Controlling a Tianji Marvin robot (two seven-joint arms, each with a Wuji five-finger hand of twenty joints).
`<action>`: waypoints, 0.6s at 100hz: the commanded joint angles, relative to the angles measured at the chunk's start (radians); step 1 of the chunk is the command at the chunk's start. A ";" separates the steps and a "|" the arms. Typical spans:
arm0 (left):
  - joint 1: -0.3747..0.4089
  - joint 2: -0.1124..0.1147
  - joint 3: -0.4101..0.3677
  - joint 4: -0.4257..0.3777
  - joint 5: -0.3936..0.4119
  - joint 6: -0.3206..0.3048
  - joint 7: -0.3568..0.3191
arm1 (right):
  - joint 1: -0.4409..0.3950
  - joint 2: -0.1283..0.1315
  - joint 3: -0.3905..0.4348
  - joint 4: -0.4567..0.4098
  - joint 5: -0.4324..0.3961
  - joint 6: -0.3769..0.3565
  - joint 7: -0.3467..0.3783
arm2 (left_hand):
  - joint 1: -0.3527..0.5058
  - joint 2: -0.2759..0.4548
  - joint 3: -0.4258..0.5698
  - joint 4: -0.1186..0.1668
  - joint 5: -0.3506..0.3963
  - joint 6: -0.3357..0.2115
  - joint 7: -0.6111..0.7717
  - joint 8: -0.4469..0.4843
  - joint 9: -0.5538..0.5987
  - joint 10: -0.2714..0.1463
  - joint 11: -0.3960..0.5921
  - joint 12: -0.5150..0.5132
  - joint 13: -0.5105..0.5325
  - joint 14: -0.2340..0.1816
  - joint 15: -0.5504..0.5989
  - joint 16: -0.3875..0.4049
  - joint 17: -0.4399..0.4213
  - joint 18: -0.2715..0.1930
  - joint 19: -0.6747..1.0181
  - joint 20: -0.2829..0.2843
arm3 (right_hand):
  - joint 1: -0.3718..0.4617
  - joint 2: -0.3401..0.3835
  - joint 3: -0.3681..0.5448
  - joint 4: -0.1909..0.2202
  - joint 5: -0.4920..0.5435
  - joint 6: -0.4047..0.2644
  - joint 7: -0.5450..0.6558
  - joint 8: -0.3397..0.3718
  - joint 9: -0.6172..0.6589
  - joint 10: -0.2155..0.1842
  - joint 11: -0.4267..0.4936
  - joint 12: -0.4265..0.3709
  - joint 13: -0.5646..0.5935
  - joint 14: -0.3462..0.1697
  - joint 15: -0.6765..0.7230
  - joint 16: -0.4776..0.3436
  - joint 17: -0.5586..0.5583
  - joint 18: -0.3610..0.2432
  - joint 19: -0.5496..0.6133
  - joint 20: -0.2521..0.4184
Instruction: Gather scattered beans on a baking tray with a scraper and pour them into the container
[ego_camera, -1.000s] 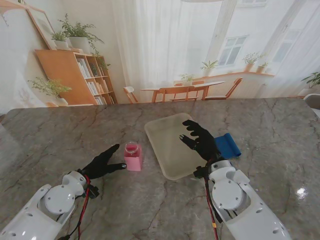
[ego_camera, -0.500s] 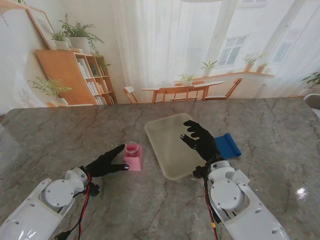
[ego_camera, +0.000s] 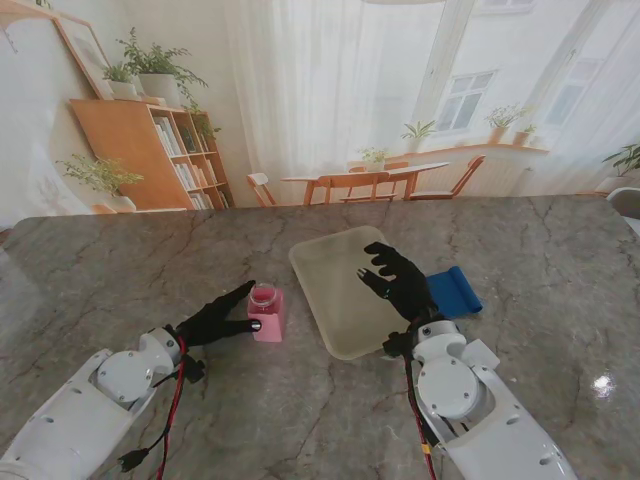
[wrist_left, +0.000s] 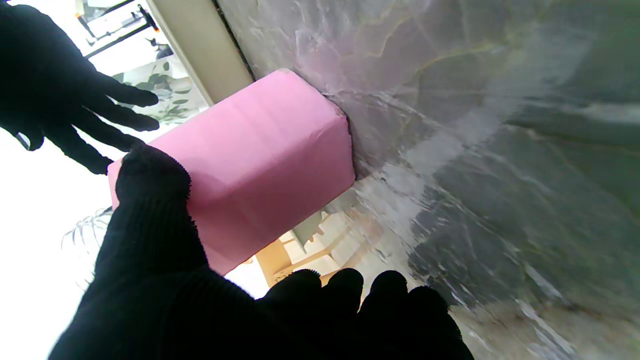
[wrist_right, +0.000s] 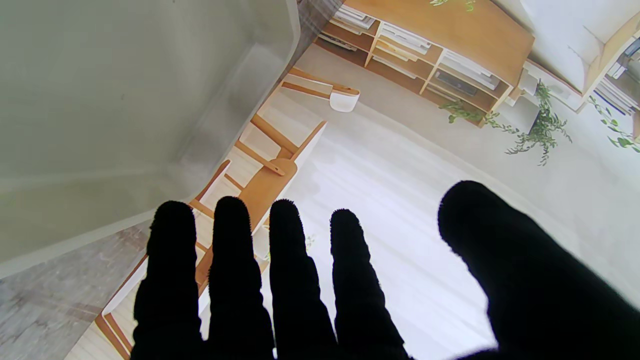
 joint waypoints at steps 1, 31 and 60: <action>0.002 -0.014 0.016 0.012 0.011 -0.001 -0.005 | 0.000 -0.005 -0.001 0.003 -0.001 0.005 0.006 | -0.034 -0.038 0.028 0.099 -0.033 -0.031 -0.006 -0.001 -0.020 -0.040 0.008 0.030 0.000 0.004 0.024 0.011 0.050 0.146 0.185 0.013 | 0.003 0.005 0.013 0.021 0.015 0.000 0.009 0.013 0.008 -0.019 0.022 0.017 0.017 -0.026 0.016 0.011 0.003 0.002 0.025 0.020; -0.039 -0.023 0.078 0.071 -0.034 -0.035 -0.026 | -0.004 -0.008 0.002 -0.003 0.002 0.021 -0.006 | -0.216 -0.167 0.481 0.045 -0.035 -0.072 0.026 0.160 0.051 -0.063 0.046 0.071 0.067 -0.003 0.072 0.028 0.059 0.145 0.334 -0.014 | 0.006 0.007 0.012 0.021 0.024 0.004 0.013 0.013 0.018 -0.020 0.034 0.023 0.024 -0.027 0.029 0.016 0.010 0.006 0.039 0.025; -0.065 -0.057 0.120 0.133 -0.113 -0.058 0.002 | -0.006 -0.010 0.004 -0.009 -0.001 0.044 -0.012 | -0.180 -0.216 0.545 0.046 -0.060 -0.180 0.110 0.512 0.137 -0.088 0.070 0.126 0.145 -0.015 0.094 0.064 0.093 0.139 0.436 0.009 | 0.015 0.010 0.012 0.022 0.034 0.007 0.018 0.014 0.028 -0.020 0.046 0.028 0.033 -0.028 0.045 0.021 0.018 0.010 0.053 0.028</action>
